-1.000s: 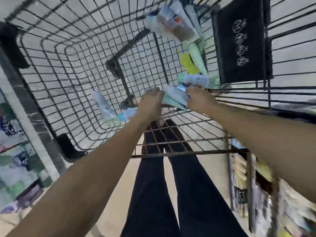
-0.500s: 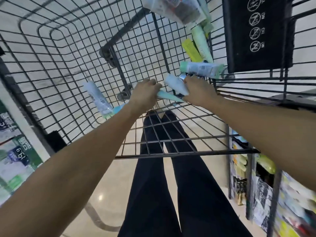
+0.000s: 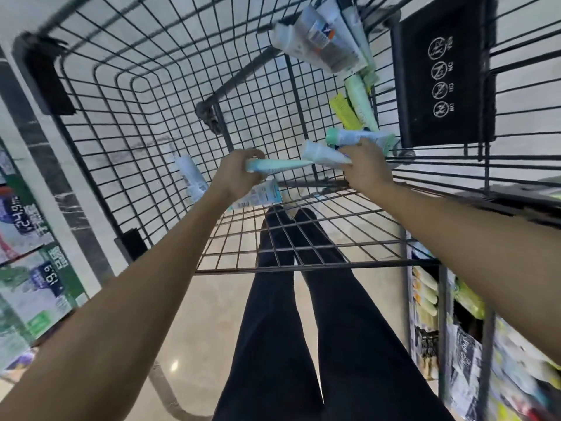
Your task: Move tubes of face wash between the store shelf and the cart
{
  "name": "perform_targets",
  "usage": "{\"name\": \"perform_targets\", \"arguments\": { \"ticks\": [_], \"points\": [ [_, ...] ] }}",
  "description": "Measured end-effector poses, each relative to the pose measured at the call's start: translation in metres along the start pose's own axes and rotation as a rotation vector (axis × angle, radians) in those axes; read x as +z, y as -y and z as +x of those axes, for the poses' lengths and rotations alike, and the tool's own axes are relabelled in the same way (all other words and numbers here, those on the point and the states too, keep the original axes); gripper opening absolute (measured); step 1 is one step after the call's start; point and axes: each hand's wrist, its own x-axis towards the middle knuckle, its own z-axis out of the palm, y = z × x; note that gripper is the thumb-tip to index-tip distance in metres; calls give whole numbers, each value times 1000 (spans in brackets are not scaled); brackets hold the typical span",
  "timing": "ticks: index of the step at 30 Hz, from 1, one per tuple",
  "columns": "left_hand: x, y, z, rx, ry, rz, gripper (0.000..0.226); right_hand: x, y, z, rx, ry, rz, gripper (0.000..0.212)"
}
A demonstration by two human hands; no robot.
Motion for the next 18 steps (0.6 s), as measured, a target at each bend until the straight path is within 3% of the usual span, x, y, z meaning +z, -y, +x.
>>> {"name": "perform_targets", "arguments": {
  "ticks": [4, 11, 18],
  "points": [
    [-25, -11, -26, -51, 37, -135, 36, -25, 15, -12, 17, -131, 234, 40],
    [-71, -40, -86, -112, 61, -438, 33, -90, 39, -52, -23, -288, 439, 36],
    [-104, -82, -162, -97, -127, -668, 33, -144, 61, -108, -95, -392, 700, 36]
  ]
}}
